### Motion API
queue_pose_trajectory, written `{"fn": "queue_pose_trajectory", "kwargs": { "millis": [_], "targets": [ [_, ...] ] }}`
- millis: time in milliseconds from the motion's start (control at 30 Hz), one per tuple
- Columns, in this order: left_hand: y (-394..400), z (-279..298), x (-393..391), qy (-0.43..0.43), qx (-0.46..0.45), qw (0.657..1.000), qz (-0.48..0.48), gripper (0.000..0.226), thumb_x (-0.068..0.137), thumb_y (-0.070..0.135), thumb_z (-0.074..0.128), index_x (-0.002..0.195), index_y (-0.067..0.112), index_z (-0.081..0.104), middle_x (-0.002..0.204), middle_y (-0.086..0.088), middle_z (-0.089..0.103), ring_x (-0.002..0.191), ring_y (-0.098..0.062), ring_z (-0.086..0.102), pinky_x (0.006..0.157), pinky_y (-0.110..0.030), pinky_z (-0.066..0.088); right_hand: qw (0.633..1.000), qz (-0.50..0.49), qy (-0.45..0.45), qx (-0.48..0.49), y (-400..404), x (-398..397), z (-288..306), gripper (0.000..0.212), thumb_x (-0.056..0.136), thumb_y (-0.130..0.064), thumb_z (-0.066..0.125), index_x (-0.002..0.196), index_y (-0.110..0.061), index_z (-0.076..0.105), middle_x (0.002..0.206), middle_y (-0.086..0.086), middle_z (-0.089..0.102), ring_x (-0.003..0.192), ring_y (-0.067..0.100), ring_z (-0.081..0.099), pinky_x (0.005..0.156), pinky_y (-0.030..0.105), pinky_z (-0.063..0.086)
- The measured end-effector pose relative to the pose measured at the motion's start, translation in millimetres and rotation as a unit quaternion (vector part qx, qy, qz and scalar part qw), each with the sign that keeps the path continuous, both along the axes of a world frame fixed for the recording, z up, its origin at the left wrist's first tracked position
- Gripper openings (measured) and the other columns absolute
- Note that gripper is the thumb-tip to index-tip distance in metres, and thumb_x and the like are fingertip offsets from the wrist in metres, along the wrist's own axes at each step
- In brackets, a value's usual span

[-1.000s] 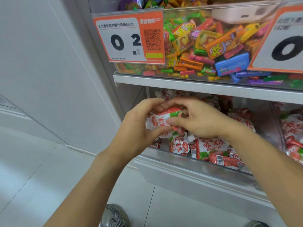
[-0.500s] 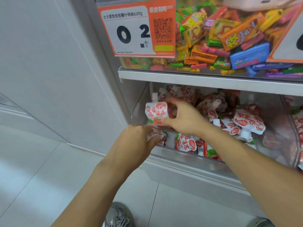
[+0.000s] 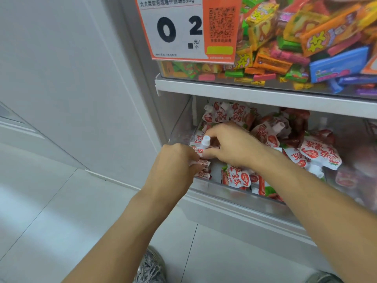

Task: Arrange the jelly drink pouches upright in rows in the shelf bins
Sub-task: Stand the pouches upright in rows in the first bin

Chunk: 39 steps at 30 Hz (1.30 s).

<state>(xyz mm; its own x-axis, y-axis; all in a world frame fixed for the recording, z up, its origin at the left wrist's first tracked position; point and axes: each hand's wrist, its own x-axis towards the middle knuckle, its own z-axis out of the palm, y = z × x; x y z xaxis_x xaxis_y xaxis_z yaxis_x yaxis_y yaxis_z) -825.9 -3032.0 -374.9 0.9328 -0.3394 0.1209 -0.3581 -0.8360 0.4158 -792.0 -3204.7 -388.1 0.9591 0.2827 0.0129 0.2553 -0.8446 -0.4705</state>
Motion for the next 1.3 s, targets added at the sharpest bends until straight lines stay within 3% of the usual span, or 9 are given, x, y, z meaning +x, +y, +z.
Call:
{"fn": "queue_pose_trajectory", "kwargs": {
  "millis": [233, 267, 367, 467, 633, 800, 1000, 1100, 1300],
  "targets": [
    [-3.4, -3.7, -1.1, -0.007, -0.053, 0.998, 0.027, 0.035, 0.077, 0.023, 0.077, 0.111, 0.020, 0.067, 0.089, 0.006, 0.070, 0.077, -0.011, 0.066, 0.073, -0.024, 0.053, 0.997, 0.031, 0.045, -0.063, 7.2, 4.3, -5.6, 0.015, 0.089, -0.027, 0.068, 0.082, -0.015, 0.061, 0.076, 0.001, 0.061, 0.067, 0.019, 0.059, 0.051, 0.029, 0.038],
    [-4.5, -5.6, 0.0, -0.015, -0.051, 0.998, 0.028, 0.042, 0.077, 0.025, 0.077, 0.117, 0.019, 0.062, 0.098, 0.004, 0.069, 0.084, -0.013, 0.065, 0.076, -0.023, 0.051, 0.994, 0.047, 0.086, -0.051, 3.3, 5.6, -3.3, 0.004, 0.090, -0.018, 0.065, 0.087, -0.016, 0.063, 0.084, 0.000, 0.066, 0.075, 0.019, 0.063, 0.055, 0.029, 0.044],
    [-9.0, -9.7, 3.1, -0.032, -0.034, 0.999, -0.012, 0.060, 0.082, 0.028, 0.073, 0.135, 0.022, 0.046, 0.127, 0.003, 0.056, 0.107, -0.015, 0.058, 0.085, -0.013, 0.036, 0.969, 0.077, 0.230, 0.050, -14.0, 8.6, 12.5, 0.038, 0.091, -0.001, 0.061, 0.125, -0.017, 0.063, 0.124, -0.007, 0.065, 0.113, 0.008, 0.062, 0.095, 0.025, 0.052],
    [-11.5, -10.4, 5.8, -0.003, -0.005, 0.998, -0.067, 0.057, 0.090, 0.026, 0.064, 0.141, 0.027, 0.041, 0.135, 0.006, 0.053, 0.114, -0.014, 0.055, 0.088, -0.014, 0.036, 0.986, -0.028, 0.108, 0.123, -29.4, 10.5, 26.8, 0.035, 0.090, -0.014, 0.069, 0.123, -0.021, 0.063, 0.116, -0.008, 0.067, 0.105, 0.004, 0.063, 0.095, 0.019, 0.049],
    [-9.2, -9.7, 7.1, -0.009, -0.006, 0.998, -0.062, 0.039, 0.089, 0.030, 0.063, 0.126, 0.025, 0.052, 0.112, 0.002, 0.066, 0.097, -0.017, 0.061, 0.072, -0.015, 0.035, 0.989, -0.083, 0.063, -0.105, -41.4, 8.7, 18.2, 0.069, 0.073, -0.050, 0.079, 0.134, -0.031, 0.052, 0.139, -0.004, 0.051, 0.120, 0.019, 0.052, 0.096, 0.031, 0.045],
    [-5.4, -11.2, 5.5, 0.007, -0.028, 0.997, -0.075, 0.042, 0.089, 0.034, 0.062, 0.128, 0.025, 0.050, 0.112, 0.003, 0.064, 0.097, -0.016, 0.060, 0.072, -0.017, 0.036, 0.984, -0.055, -0.009, -0.172, -32.9, 3.8, -0.4, 0.078, 0.068, -0.053, 0.080, 0.135, -0.022, 0.053, 0.134, 0.001, 0.045, 0.124, 0.025, 0.041, 0.100, 0.033, 0.038],
    [-2.1, -2.0, 6.8, -0.005, -0.122, 0.991, -0.058, 0.064, 0.082, 0.038, 0.072, 0.137, 0.024, 0.042, 0.129, 0.010, 0.056, 0.116, -0.007, 0.053, 0.089, -0.013, 0.036, 0.978, -0.160, -0.090, 0.100, -33.0, -27.4, 23.1, 0.040, 0.069, -0.048, 0.084, 0.077, -0.020, 0.056, 0.067, -0.009, 0.056, 0.056, 0.001, 0.048, 0.047, 0.013, 0.036],
    [-2.5, 7.5, 8.0, -0.022, -0.165, 0.983, -0.076, 0.071, 0.077, 0.036, 0.078, 0.137, 0.026, 0.044, 0.126, 0.012, 0.055, 0.110, -0.001, 0.053, 0.093, -0.013, 0.039, 0.948, -0.158, -0.078, 0.266, -13.7, -39.6, 22.6, 0.025, 0.075, -0.038, 0.083, 0.077, -0.021, 0.065, 0.076, -0.008, 0.065, 0.068, 0.000, 0.056, 0.065, 0.016, 0.043],
    [15.4, 26.1, 6.5, -0.088, -0.163, 0.982, -0.034, 0.027, 0.070, 0.032, 0.082, 0.093, 0.025, 0.071, 0.089, 0.010, 0.064, 0.073, -0.004, 0.059, 0.069, -0.016, 0.047, 0.903, -0.084, 0.082, 0.413, -31.9, -38.5, 28.8, 0.017, 0.084, -0.029, 0.071, 0.100, -0.024, 0.072, 0.103, -0.004, 0.075, 0.099, 0.012, 0.070, 0.090, 0.031, 0.056]
  ]
}}
